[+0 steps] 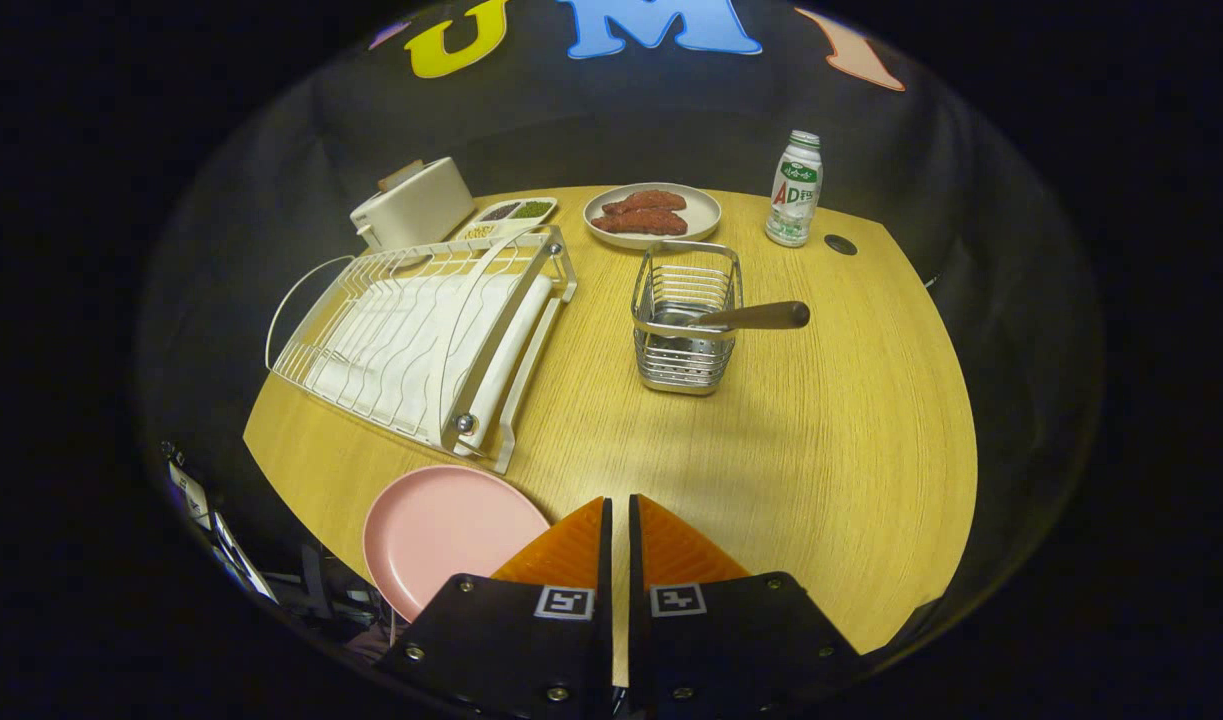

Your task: Take the plate from the dish rack, then take the spoon from the basket and place it into the plate.

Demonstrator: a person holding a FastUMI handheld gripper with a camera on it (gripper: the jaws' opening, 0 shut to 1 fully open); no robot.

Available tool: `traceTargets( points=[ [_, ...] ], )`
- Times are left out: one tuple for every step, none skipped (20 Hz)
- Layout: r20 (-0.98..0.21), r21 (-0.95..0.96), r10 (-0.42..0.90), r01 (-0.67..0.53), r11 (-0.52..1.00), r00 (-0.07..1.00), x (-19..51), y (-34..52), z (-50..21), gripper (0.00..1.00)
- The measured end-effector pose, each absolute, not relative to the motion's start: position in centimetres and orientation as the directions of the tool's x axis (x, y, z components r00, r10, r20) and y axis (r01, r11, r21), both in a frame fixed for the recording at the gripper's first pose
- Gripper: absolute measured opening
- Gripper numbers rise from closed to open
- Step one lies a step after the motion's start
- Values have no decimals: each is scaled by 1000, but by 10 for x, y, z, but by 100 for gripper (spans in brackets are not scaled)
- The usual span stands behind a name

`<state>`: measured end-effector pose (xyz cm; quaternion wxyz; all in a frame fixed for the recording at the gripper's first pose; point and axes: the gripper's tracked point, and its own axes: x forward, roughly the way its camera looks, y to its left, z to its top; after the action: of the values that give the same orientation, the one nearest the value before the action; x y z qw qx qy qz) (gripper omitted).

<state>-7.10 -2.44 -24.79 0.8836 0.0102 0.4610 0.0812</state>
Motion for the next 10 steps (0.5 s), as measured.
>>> traceTargets(
  points=[
    [-785,102,162,-134,986,598,-67,-27,-243,6],
    [-738,119,178,-134,984,651,-61,-30,-240,11],
    [-689,137,186,-126,983,700,-56,-33,-232,13],
    [-637,153,183,-111,982,749,-50,-37,-233,27],
    [-572,170,179,-98,981,800,-41,-43,-227,34],
    [-512,170,157,-80,982,844,-36,-53,-219,34],
    [-463,164,131,-61,985,877,-32,-61,-215,35],
    [-410,156,109,-47,987,906,-29,-68,-210,37],
    [-367,153,99,-45,987,925,-26,-72,-204,38],
    [-326,152,93,-45,987,941,-22,-75,-199,38]
  ],
)
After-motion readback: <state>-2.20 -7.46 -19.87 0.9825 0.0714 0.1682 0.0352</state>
